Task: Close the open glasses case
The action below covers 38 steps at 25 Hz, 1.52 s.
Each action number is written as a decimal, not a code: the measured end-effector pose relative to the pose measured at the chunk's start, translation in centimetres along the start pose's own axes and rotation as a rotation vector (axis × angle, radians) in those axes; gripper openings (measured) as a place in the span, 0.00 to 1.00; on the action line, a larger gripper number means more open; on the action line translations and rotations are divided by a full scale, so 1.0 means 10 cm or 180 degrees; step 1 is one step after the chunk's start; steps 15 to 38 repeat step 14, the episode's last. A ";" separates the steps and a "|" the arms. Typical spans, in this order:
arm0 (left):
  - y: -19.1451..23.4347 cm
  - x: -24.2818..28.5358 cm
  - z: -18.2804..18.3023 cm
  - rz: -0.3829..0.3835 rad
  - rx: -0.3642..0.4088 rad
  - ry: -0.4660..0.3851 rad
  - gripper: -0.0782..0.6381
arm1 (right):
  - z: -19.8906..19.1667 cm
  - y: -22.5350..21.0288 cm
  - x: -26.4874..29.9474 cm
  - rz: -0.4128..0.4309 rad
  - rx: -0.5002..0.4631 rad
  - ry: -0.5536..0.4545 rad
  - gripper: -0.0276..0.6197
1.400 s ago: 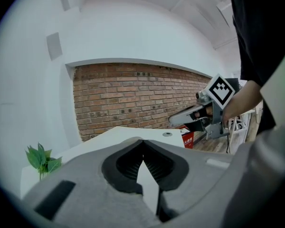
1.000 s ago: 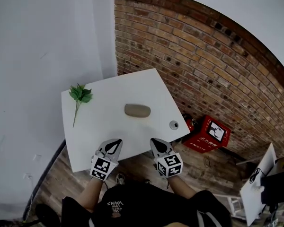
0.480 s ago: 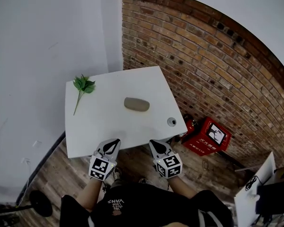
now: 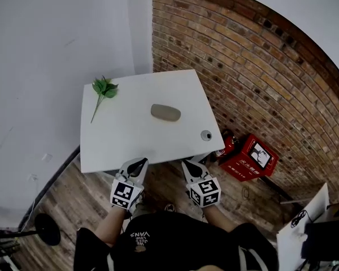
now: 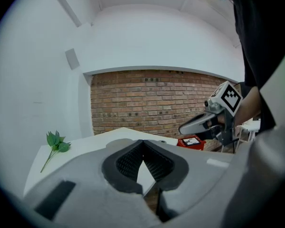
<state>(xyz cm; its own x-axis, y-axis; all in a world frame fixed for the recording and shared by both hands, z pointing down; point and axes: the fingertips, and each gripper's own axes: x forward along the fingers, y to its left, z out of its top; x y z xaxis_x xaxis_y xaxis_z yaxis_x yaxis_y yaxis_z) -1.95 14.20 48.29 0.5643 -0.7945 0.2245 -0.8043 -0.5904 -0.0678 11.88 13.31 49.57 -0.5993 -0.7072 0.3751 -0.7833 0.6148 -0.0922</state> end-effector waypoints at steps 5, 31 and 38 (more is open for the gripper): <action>-0.06 -0.03 -0.08 0.0050 -0.0023 0.0030 0.12 | -0.06 0.00 0.01 0.0043 -0.0005 -0.0003 0.04; -0.06 0.04 -0.07 0.0075 -0.0007 0.0016 0.12 | -0.11 -0.08 0.01 0.0029 -0.0006 -0.0023 0.04; -0.06 0.04 -0.07 0.0075 -0.0007 0.0016 0.12 | -0.11 -0.08 0.01 0.0029 -0.0006 -0.0023 0.04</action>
